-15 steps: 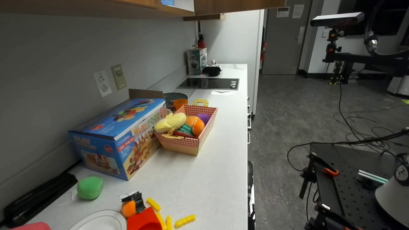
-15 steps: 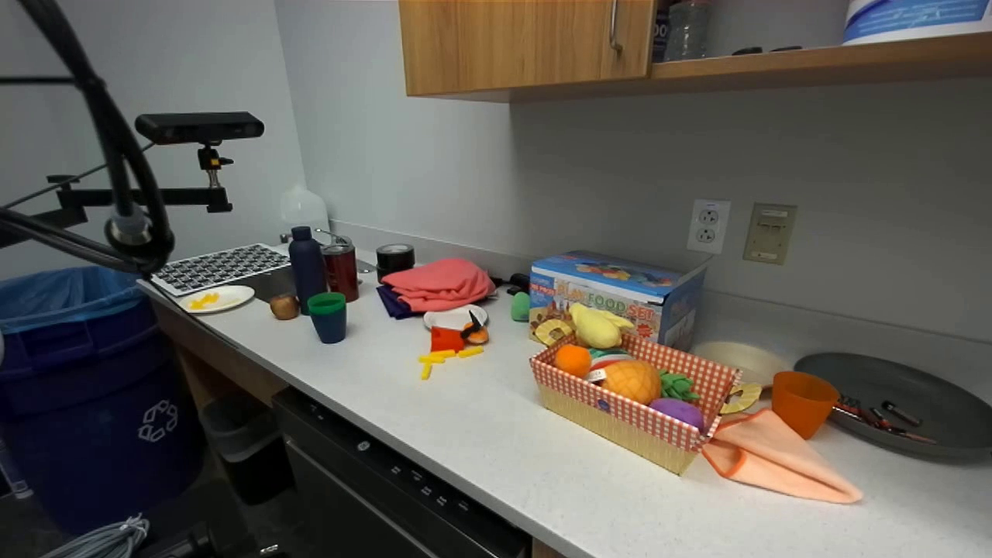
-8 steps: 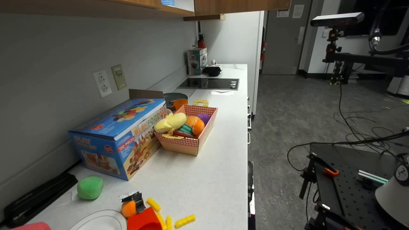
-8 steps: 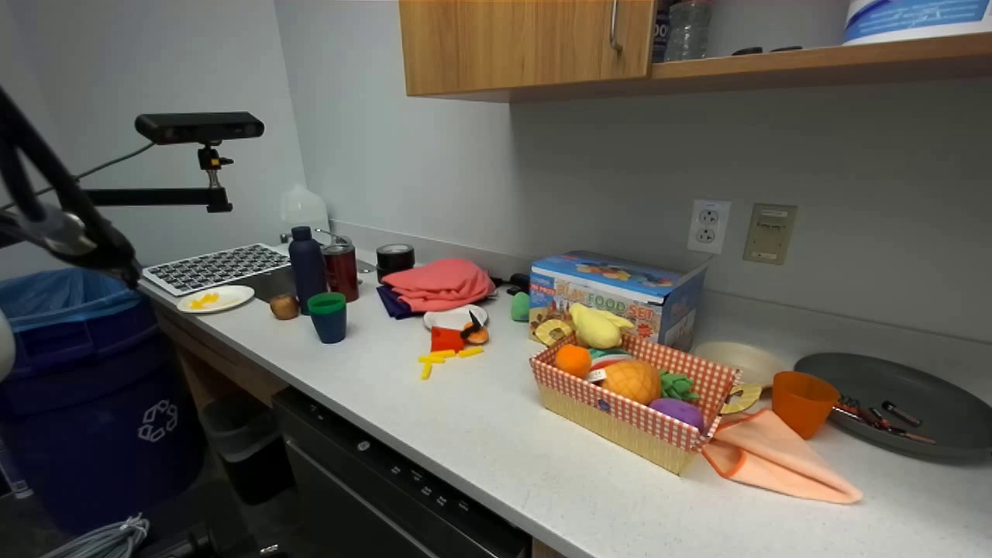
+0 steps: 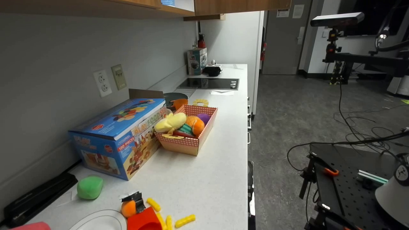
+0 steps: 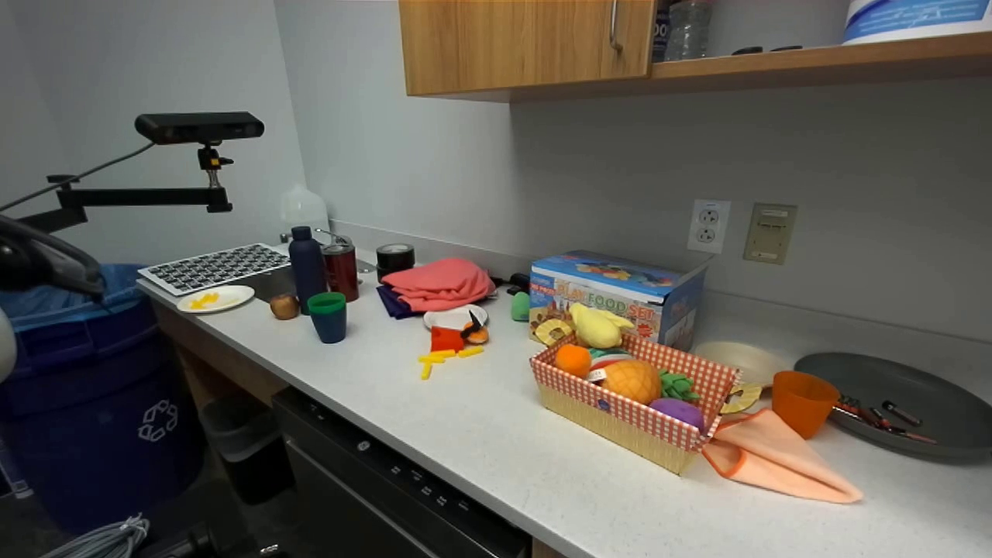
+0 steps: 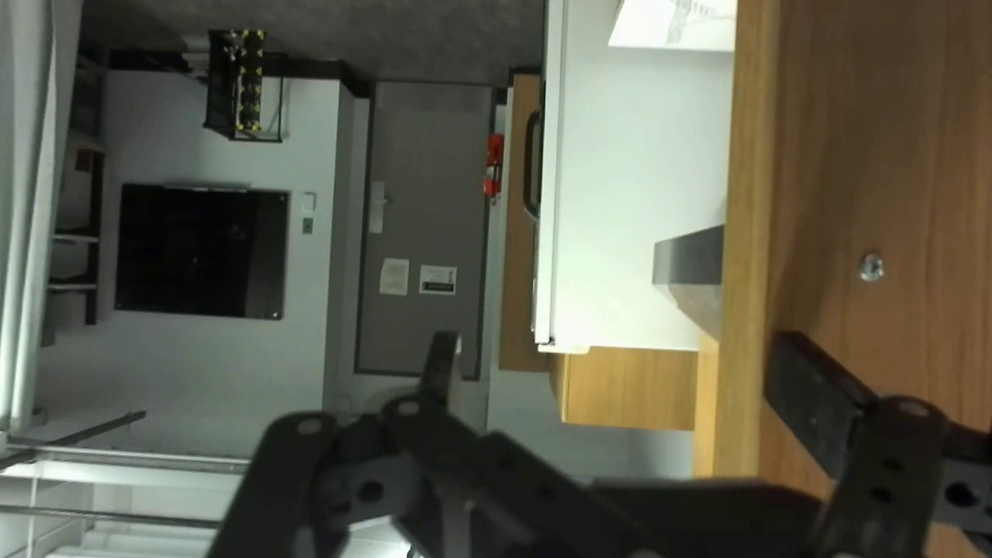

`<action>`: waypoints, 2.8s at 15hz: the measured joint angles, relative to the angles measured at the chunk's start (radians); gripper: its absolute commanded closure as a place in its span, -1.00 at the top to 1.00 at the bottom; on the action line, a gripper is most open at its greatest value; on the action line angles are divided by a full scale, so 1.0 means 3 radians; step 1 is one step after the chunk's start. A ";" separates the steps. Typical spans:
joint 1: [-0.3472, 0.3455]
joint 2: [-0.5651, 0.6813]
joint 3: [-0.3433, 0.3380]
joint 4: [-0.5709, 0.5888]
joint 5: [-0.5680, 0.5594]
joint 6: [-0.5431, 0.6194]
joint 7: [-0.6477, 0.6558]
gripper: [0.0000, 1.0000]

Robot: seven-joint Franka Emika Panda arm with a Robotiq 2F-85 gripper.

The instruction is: Open the right door on the first upper cabinet from the left

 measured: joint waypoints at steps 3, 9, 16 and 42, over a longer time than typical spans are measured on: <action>0.0051 0.0018 -0.0020 0.0024 -0.0393 -0.0128 0.0377 1.00; 0.0266 0.0020 -0.0157 0.0024 -0.0434 -0.0207 0.0393 1.00; 0.0669 0.0037 -0.0322 -0.0275 -0.0814 -0.0238 0.0885 1.00; 0.1498 0.0865 -0.0893 0.0143 -0.1440 -0.0966 0.1981 1.00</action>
